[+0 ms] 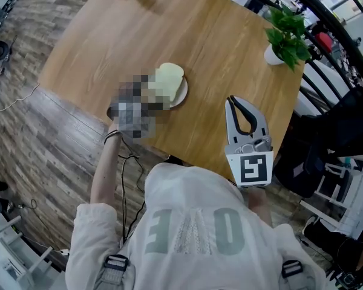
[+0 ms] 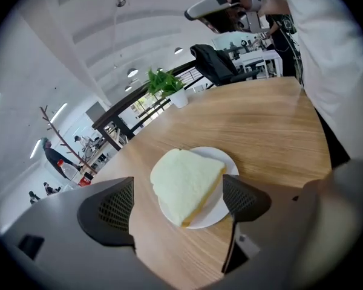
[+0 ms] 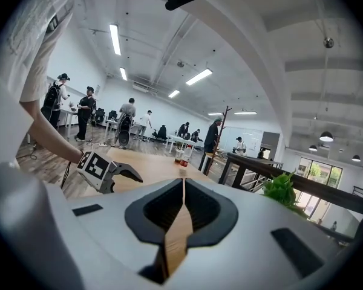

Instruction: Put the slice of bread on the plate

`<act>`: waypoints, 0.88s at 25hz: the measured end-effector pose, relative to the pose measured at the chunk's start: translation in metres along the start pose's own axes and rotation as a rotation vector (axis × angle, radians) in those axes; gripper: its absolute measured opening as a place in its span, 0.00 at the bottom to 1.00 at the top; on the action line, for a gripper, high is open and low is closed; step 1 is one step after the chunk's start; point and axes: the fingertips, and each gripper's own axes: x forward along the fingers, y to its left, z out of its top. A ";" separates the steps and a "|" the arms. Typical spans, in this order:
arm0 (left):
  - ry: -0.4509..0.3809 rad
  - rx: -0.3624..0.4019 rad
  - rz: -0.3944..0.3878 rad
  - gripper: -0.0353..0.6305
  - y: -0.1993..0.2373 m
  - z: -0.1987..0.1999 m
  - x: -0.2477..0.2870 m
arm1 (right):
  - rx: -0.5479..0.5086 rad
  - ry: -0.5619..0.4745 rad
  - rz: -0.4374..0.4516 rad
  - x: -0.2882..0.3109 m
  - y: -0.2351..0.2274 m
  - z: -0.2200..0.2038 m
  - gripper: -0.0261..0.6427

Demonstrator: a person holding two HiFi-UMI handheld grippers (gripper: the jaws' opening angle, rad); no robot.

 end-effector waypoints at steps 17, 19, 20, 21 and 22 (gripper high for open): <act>-0.849 -0.659 0.592 0.66 0.128 0.164 -0.229 | 0.214 -0.316 0.042 0.004 0.005 0.075 0.08; -0.884 -0.716 0.639 0.39 0.122 0.163 -0.243 | 0.276 -0.339 0.035 0.002 0.003 0.078 0.08; -0.880 -0.732 0.677 0.18 0.120 0.161 -0.248 | 0.285 -0.342 0.030 0.000 0.003 0.078 0.08; -0.858 -0.740 0.714 0.07 0.119 0.158 -0.250 | 0.283 -0.341 0.025 -0.001 0.002 0.078 0.08; -0.824 -0.744 0.744 0.07 0.118 0.154 -0.249 | 0.281 -0.337 0.019 -0.001 0.002 0.077 0.08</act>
